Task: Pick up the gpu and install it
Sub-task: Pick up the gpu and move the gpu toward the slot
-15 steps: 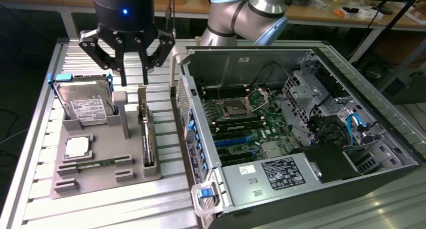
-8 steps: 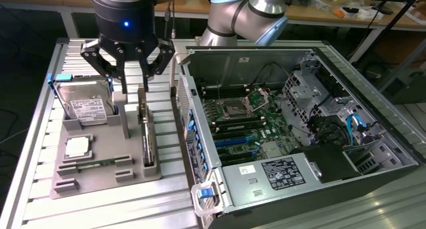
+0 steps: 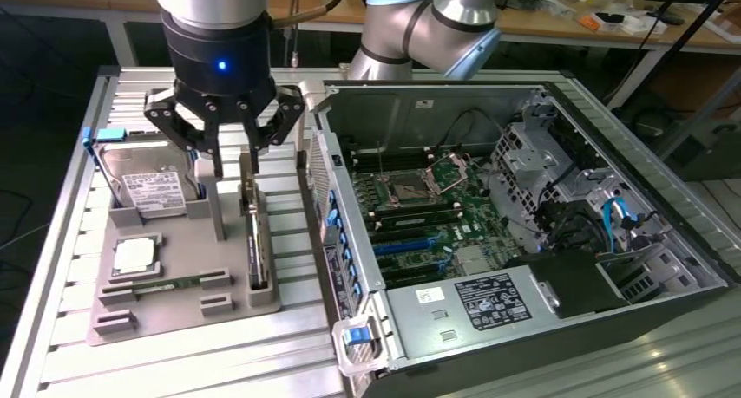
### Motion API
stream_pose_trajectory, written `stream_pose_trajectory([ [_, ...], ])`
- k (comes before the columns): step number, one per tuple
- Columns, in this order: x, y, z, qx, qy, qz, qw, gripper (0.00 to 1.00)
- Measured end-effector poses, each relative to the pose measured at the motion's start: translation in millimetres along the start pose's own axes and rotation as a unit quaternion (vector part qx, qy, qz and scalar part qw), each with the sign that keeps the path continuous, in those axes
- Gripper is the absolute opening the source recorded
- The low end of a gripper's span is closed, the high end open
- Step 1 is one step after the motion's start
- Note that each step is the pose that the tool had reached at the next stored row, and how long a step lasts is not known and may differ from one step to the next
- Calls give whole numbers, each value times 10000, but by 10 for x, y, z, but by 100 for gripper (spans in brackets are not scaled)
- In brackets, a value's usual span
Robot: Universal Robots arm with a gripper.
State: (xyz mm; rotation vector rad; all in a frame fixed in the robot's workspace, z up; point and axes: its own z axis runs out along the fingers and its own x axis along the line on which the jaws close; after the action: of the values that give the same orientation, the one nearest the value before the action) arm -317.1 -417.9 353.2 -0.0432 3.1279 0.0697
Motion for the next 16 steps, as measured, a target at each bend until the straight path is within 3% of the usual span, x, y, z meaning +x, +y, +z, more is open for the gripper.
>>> stream_pose_trajectory([
  [16,6,-130,204,14,1,0,10000,42],
])
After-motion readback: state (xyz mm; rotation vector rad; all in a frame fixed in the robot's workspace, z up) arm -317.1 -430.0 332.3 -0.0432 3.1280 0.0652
